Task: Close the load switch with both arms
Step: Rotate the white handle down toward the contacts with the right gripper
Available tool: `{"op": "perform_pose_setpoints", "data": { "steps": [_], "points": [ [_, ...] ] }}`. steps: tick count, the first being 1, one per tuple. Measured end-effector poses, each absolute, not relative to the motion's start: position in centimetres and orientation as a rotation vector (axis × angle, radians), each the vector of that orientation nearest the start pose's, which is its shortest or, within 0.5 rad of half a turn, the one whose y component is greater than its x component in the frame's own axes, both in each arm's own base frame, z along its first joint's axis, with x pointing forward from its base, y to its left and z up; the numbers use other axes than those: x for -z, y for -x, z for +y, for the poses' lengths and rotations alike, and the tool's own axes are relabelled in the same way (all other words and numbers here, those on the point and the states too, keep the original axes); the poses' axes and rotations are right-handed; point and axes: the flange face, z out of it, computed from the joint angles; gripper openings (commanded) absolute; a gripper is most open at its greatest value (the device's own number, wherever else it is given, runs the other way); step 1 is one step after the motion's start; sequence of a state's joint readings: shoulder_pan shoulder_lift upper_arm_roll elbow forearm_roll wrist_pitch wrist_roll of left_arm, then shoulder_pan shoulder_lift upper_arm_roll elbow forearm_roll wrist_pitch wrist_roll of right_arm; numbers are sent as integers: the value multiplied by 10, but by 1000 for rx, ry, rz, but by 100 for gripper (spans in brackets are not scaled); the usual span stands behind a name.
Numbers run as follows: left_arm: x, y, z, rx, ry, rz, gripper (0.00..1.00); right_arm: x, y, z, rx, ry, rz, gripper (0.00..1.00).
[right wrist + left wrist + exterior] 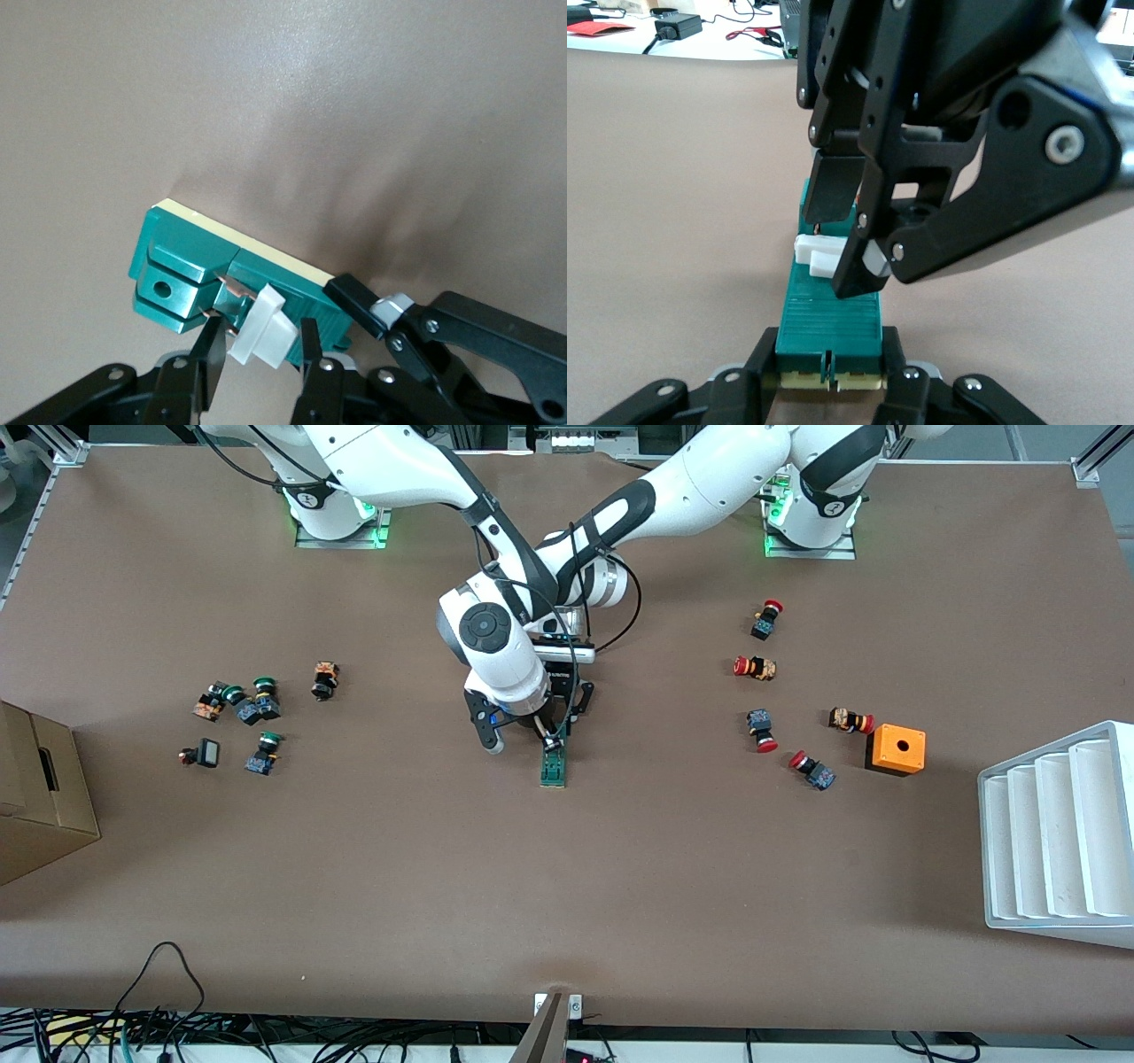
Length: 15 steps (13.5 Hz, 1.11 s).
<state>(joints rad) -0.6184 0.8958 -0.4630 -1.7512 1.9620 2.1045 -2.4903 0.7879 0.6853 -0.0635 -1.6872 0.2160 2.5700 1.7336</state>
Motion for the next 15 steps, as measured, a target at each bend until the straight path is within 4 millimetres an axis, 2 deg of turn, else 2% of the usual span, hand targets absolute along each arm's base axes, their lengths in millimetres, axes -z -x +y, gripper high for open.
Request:
{"op": "perform_pose_setpoints", "data": {
  "steps": [4, 15],
  "points": [
    [-95, -357, -539, 1569, 2805, -87, 43, -218, -520, 463, -38, 2448, 1606, 30],
    [-96, -357, -539, 1571, 2806, -95, 43, -218, -520, 462, -41, 2449, 1610, 30]
  ]
}}
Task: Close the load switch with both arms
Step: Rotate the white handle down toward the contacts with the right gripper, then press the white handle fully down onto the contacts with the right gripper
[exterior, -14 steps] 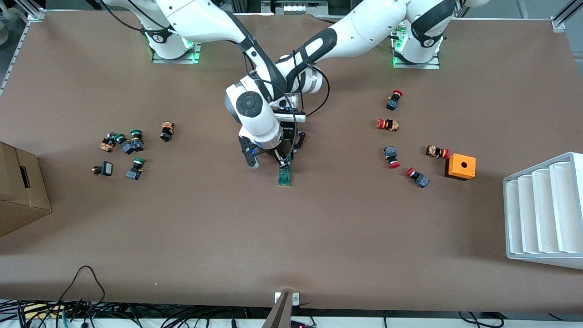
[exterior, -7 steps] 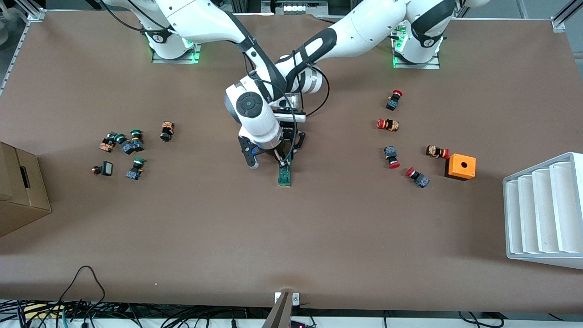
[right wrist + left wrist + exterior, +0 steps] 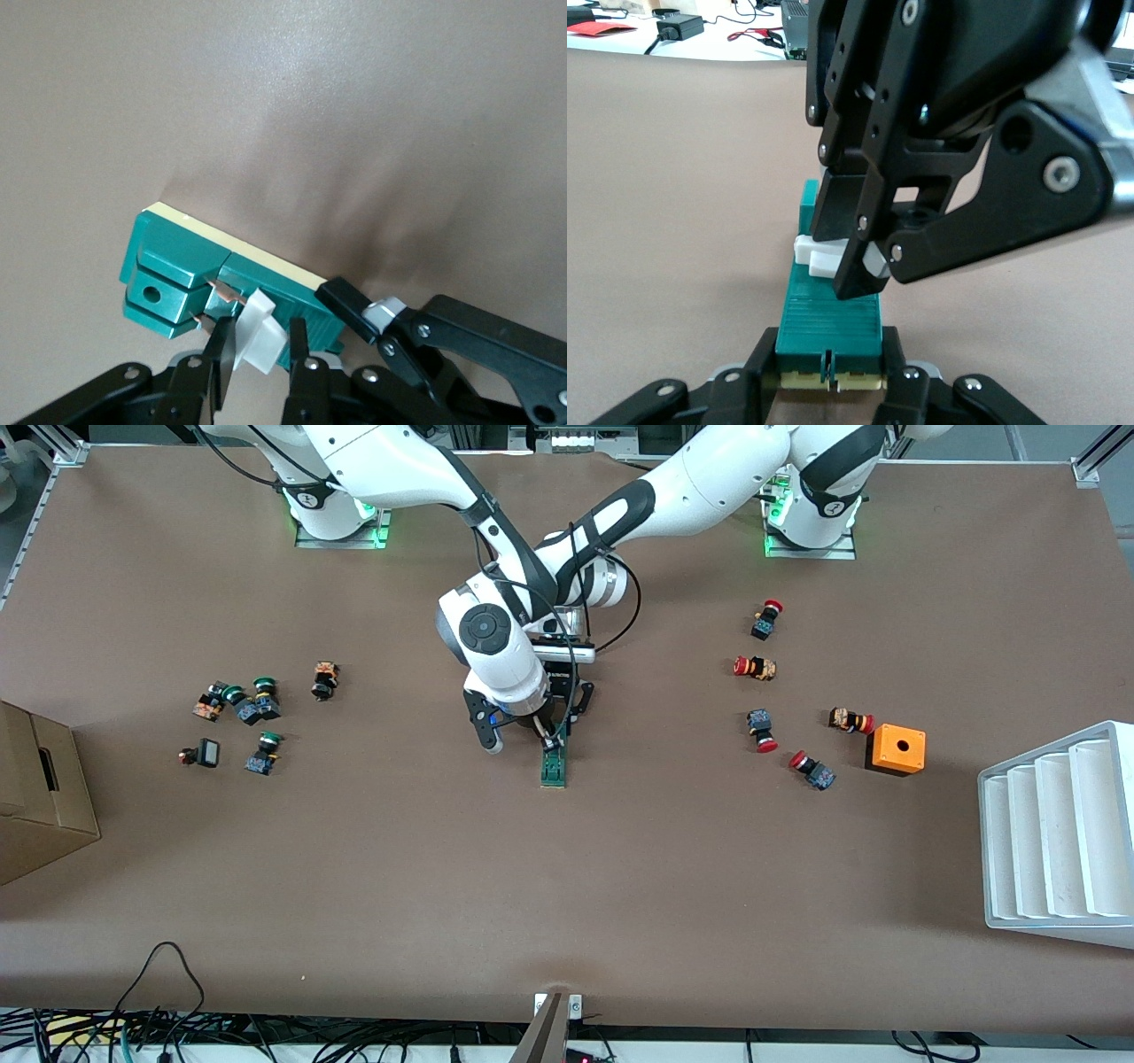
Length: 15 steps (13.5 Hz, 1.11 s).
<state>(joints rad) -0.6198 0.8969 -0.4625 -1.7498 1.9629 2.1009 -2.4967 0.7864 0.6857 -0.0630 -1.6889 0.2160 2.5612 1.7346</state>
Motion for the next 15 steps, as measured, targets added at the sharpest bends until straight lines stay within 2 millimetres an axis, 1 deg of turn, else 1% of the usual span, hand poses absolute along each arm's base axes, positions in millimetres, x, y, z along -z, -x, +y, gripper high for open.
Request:
{"op": "perform_pose_setpoints", "data": {
  "steps": [11, 13, 15],
  "points": [
    [-96, -358, -539, 1572, 2807, -100, 43, -229, -529, 463, -64, 2457, 1634, 30],
    [-96, -358, -539, 1572, 2807, -100, 44, -238, -536, 463, -70, 2452, 1640, 30],
    [-96, -358, -539, 1572, 2808, -100, 44, -247, -548, 460, -55, 2427, 1645, 30]
  ]
}}
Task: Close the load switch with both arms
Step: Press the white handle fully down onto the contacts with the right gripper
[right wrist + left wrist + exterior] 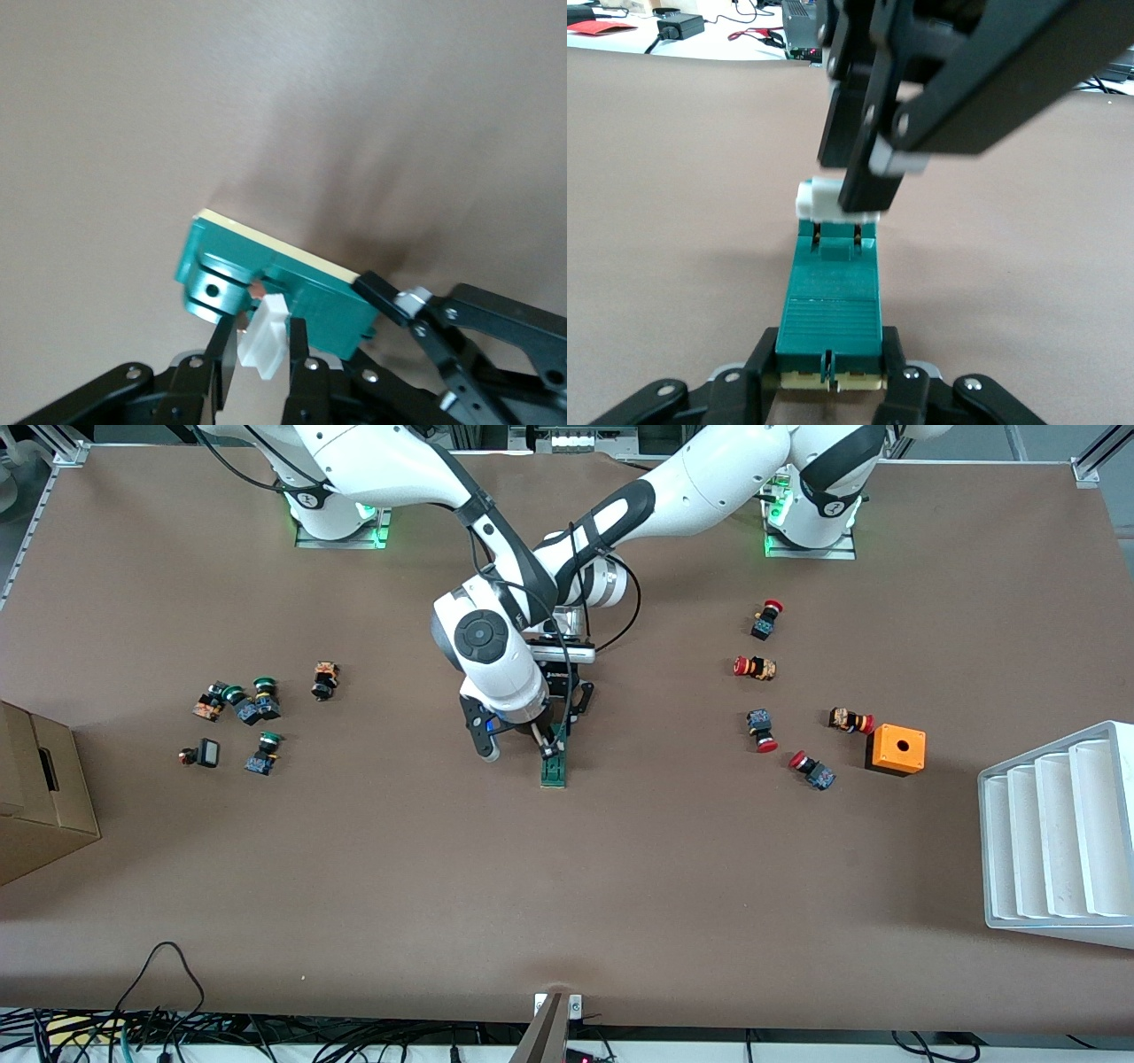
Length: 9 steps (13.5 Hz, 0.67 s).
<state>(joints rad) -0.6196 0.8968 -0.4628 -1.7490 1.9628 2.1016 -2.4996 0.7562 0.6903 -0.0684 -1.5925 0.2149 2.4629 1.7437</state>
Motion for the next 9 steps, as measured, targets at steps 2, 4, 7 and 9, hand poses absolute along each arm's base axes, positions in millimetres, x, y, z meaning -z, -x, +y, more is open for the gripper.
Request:
{"op": "perform_pose_setpoints", "data": {
  "steps": [2, 4, 7, 9],
  "points": [
    [-96, -357, -539, 1572, 2808, -100, 44, -247, -554, 456, -51, 2417, 1654, 30],
    [-96, -357, -539, 1572, 2808, -100, 44, -246, -554, 457, -51, 2414, 1658, 30],
    [-96, -357, -539, 1572, 2808, -101, 44, -247, -553, 458, -49, 2409, 1668, 30],
    [-96, -357, -539, 1572, 2808, -102, 44, -246, -551, 461, -54, 2408, 1669, 30]
  ]
}}
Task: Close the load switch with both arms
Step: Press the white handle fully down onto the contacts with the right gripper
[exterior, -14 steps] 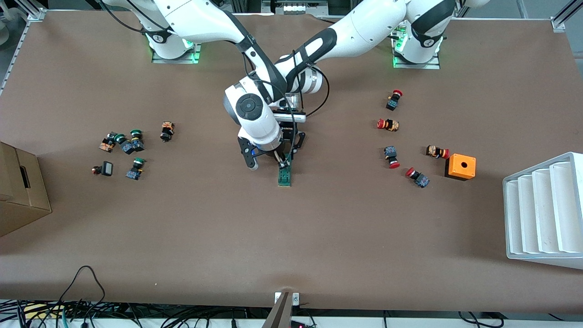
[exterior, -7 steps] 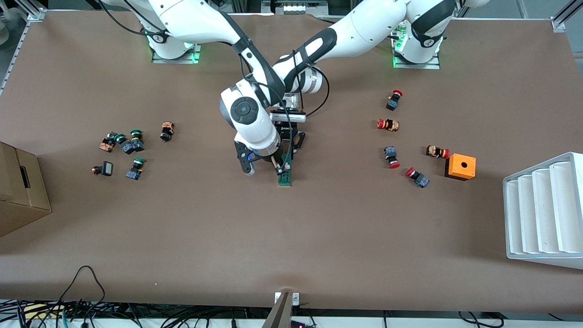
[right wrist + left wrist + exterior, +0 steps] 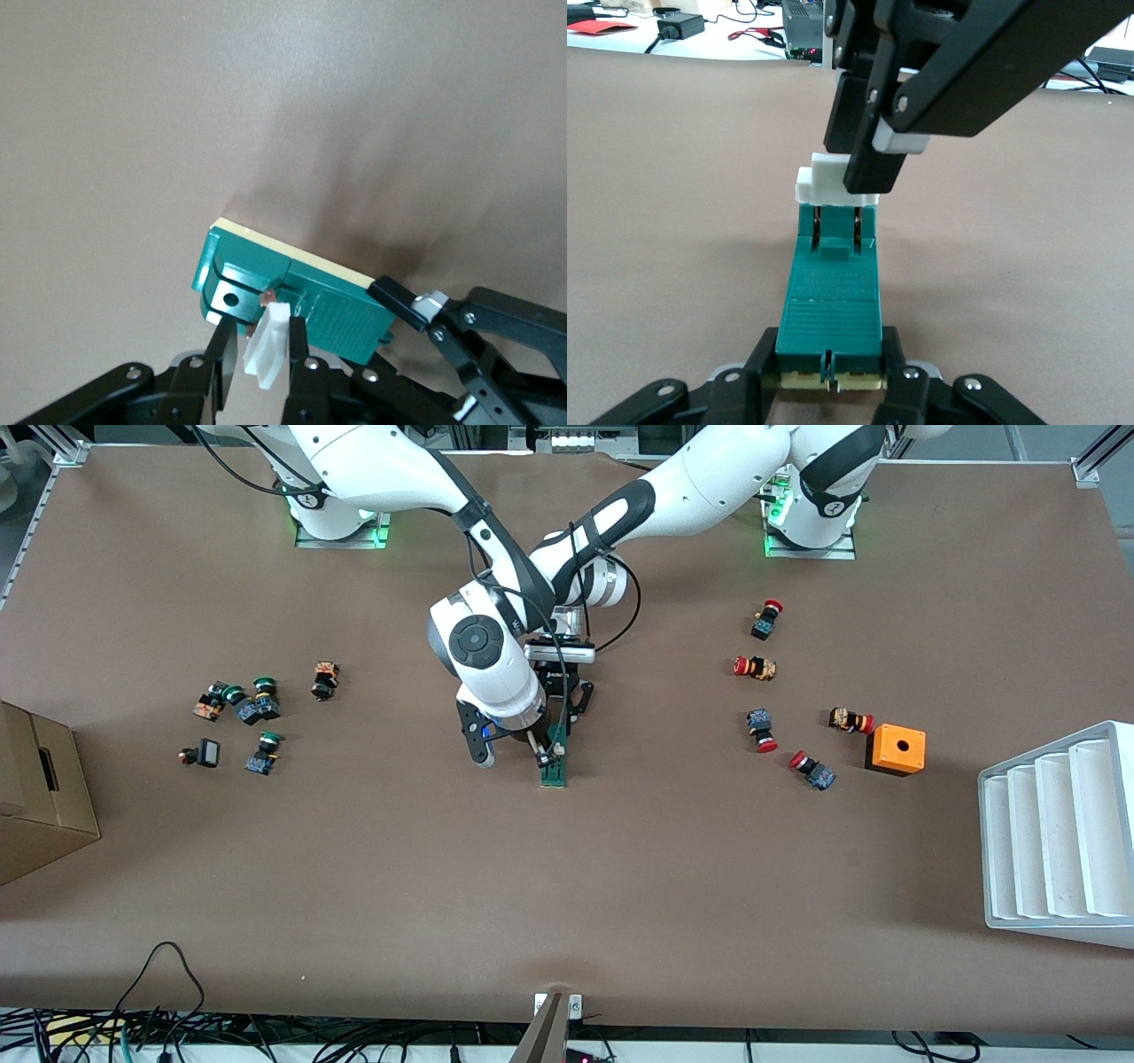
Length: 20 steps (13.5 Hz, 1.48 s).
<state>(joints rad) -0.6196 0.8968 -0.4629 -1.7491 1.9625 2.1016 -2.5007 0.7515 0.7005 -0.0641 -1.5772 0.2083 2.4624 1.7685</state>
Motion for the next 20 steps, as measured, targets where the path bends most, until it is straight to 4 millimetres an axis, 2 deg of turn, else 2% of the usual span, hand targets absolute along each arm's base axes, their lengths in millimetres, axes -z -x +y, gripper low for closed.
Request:
{"op": "perform_pose_setpoints", "data": {
  "steps": [3, 9, 15, 17, 20],
  "points": [
    [-96, -357, -539, 1572, 2808, -102, 43, -244, -543, 472, -69, 2414, 1661, 29],
    [-96, -357, -539, 1572, 2809, -102, 43, -245, -543, 473, -68, 2411, 1659, 26],
    [-96, -357, -539, 1572, 2809, -102, 44, -247, -551, 467, -65, 2399, 1673, 25],
    [-96, -357, -539, 1572, 2809, -102, 44, -250, -555, 464, -62, 2389, 1679, 18],
    [-96, -357, -539, 1572, 2809, -102, 43, -253, -561, 460, -58, 2378, 1685, 18]
  ]
}}
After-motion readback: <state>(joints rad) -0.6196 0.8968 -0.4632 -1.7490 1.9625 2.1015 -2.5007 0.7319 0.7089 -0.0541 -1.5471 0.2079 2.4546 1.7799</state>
